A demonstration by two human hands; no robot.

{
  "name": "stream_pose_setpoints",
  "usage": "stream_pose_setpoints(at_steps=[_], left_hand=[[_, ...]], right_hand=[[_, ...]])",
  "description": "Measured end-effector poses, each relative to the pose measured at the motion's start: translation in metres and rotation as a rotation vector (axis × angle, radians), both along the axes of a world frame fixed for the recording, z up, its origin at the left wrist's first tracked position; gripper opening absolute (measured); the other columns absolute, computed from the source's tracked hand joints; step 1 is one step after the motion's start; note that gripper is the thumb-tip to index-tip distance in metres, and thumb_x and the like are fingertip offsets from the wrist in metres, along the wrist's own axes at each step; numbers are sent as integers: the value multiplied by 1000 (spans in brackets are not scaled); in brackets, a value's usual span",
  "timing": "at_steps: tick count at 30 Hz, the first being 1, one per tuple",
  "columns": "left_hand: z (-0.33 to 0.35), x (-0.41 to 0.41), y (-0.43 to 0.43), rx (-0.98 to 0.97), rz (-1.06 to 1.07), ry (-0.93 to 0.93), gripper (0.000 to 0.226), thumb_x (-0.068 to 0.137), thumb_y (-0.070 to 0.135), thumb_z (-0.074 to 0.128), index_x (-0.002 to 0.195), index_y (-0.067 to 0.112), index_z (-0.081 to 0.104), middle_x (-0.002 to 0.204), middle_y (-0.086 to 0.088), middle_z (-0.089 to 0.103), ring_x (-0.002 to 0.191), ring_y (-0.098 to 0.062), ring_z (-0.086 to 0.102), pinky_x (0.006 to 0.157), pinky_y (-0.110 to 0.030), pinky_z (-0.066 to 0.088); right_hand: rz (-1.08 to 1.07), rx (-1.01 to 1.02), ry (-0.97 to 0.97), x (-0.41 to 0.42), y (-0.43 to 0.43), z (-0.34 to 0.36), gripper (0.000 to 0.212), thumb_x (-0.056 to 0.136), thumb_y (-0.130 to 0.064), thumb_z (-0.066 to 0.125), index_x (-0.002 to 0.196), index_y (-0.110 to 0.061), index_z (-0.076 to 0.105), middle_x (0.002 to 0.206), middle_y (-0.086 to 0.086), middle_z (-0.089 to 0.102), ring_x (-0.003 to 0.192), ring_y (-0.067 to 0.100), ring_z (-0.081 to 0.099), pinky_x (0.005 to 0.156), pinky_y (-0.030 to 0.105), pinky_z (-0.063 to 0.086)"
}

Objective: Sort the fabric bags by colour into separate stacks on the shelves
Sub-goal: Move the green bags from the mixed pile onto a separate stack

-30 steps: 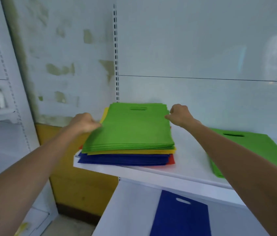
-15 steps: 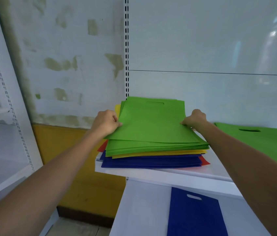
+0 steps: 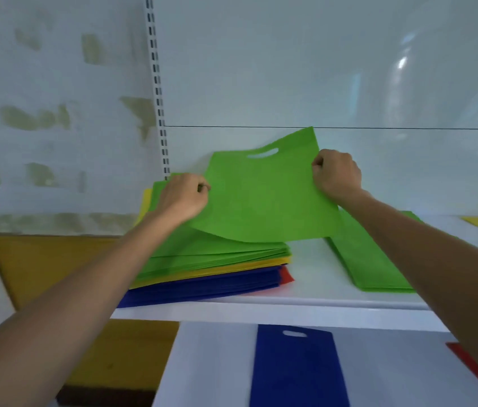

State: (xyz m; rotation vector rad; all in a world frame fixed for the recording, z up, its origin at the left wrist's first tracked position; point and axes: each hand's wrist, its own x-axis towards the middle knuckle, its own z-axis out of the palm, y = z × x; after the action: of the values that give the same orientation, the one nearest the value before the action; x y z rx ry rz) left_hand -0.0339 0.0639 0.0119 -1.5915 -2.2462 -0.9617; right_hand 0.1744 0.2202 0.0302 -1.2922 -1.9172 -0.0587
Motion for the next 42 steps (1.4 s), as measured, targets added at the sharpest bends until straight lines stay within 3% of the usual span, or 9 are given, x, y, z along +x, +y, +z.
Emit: stream_pose_setpoints(at_steps=[2,8,16,22,27,30,34,39,42], left_hand=[[6,27,17,4,-47,2,30,94,9,43,113,10,67,119,-8,65,75,-24,62,78,-31,46],[3,114,70,-79,-120,11,38,90,17,52,127,11,57,134,-10,54,124,-27,49,102,-33,38],[-43,205,107,-184,-100,58,30,88,26,54,114,19,66,120,-7,64,111,-28,57,90,-33,46],[-84,236,114,-288,-42,1,26,86,25,54,108,20,67,117,-9,59,108,-29,55,82,-32,44],[-85,240,121,-318,-28,-117,32,83,23,55,112,10,60,117,-13,54,109,-32,52,82,-32,42],[-84,240,123,-291,-26,-186,1,83,17,53,82,18,54,86,-4,52,95,-30,51,74,-28,38],[-83,240,126,-275,-42,-204,32,83,16,52,63,27,30,66,7,32,81,-22,40,71,-26,33],[-63,220,131,-285,-75,-170,30,81,20,55,62,28,34,77,0,45,79,-18,43,71,-26,33],[-33,200,119,-213,-100,-107,6,79,28,53,74,25,54,84,-7,52,78,-20,46,71,-27,34]], right_hand=[[7,20,-64,34,11,7,28,90,-11,44,108,-6,65,112,18,63,104,37,56,85,38,43],[-68,-63,-247,140,43,6,37,93,-23,45,123,-5,55,125,17,55,118,34,46,96,43,35],[-60,-243,-345,235,79,-34,35,92,-23,48,120,-4,53,124,16,54,113,33,49,95,42,38],[-76,-548,-596,253,105,-89,37,95,-20,38,128,-4,46,138,18,44,129,35,38,107,44,32],[-56,-568,-519,258,119,-101,42,91,-23,41,130,-9,46,138,14,46,127,34,41,106,43,36],[10,-535,-474,254,116,-99,39,91,-14,42,127,-8,52,135,14,50,124,32,45,104,39,37],[30,-549,-449,254,119,-97,34,87,-11,48,118,-6,60,125,14,57,117,31,51,101,39,41],[0,-413,-331,234,112,-80,33,83,-13,52,114,-6,61,124,14,57,119,31,47,101,42,41],[75,-302,-249,206,99,-56,35,87,-13,52,121,-7,58,131,13,54,124,29,45,103,38,39]])
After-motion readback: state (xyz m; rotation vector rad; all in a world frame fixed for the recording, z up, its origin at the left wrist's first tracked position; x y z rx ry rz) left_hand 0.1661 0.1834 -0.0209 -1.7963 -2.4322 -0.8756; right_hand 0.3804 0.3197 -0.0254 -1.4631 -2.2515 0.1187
